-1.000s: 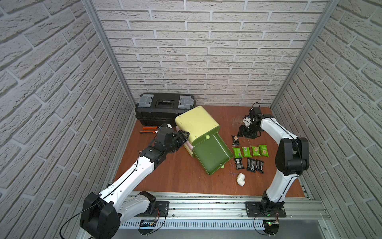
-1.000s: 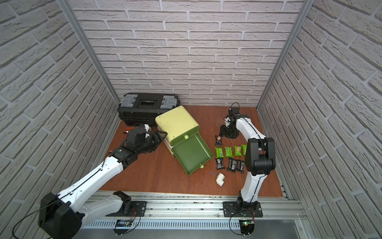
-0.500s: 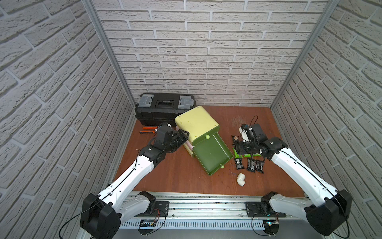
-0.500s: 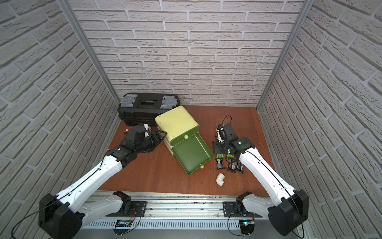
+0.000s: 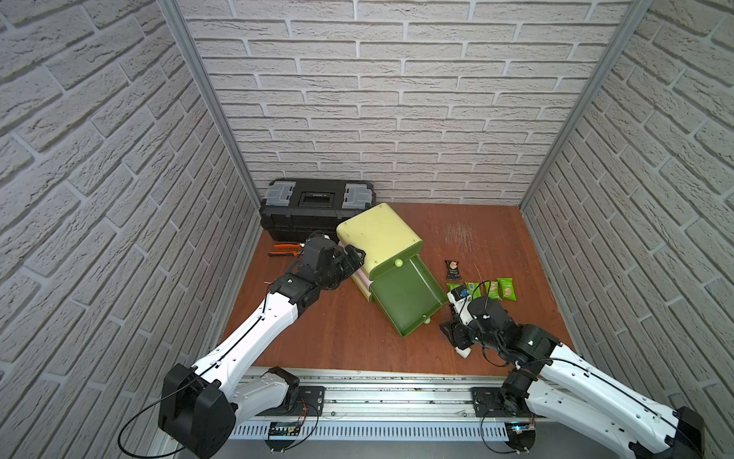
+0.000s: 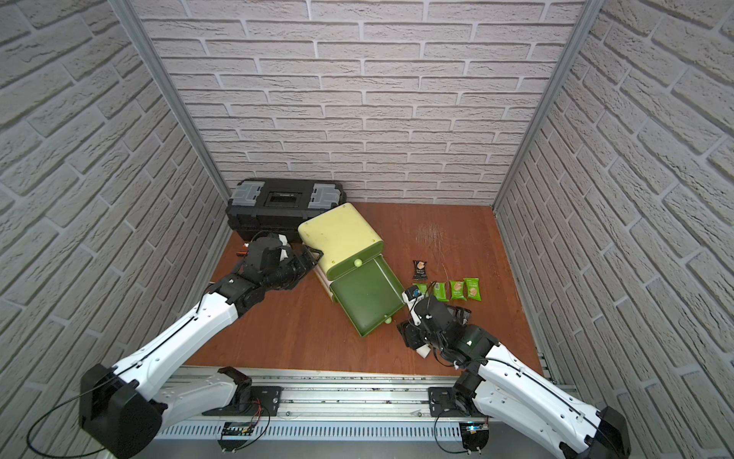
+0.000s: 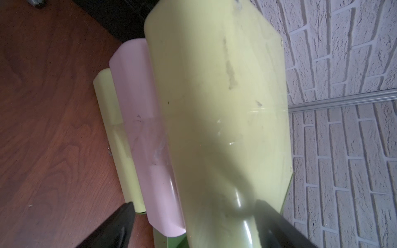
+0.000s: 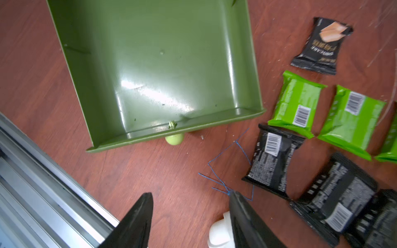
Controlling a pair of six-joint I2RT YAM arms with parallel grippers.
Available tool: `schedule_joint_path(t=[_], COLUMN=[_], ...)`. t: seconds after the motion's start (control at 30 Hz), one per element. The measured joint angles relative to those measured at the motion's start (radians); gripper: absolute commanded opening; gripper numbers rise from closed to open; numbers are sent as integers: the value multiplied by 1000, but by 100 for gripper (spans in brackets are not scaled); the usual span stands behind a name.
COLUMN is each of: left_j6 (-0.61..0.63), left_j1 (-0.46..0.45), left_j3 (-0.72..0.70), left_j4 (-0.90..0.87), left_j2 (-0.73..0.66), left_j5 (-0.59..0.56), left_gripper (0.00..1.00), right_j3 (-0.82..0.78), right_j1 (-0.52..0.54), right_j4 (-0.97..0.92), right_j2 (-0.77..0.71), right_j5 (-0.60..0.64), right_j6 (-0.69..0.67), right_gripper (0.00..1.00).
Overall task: Take the cookies out of the drawer
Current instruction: Close the drawer of the storage box.
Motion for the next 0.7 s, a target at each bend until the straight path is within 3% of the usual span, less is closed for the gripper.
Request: schedule_joint_path(t=[0.37, 0.7], left_j6=[2, 2], left_j1=[0, 0], left_j3=[5, 5], left_j4=[18, 35], left_j2=[11, 19], left_j5=[10, 19], left_gripper=[82, 78], right_j3=[-241, -278], right_j1=[36, 37], right_j4=[365, 650], right_j2=[59, 252], right_j5=[-13, -29], right_j6=[11, -61], right_gripper=[63, 63])
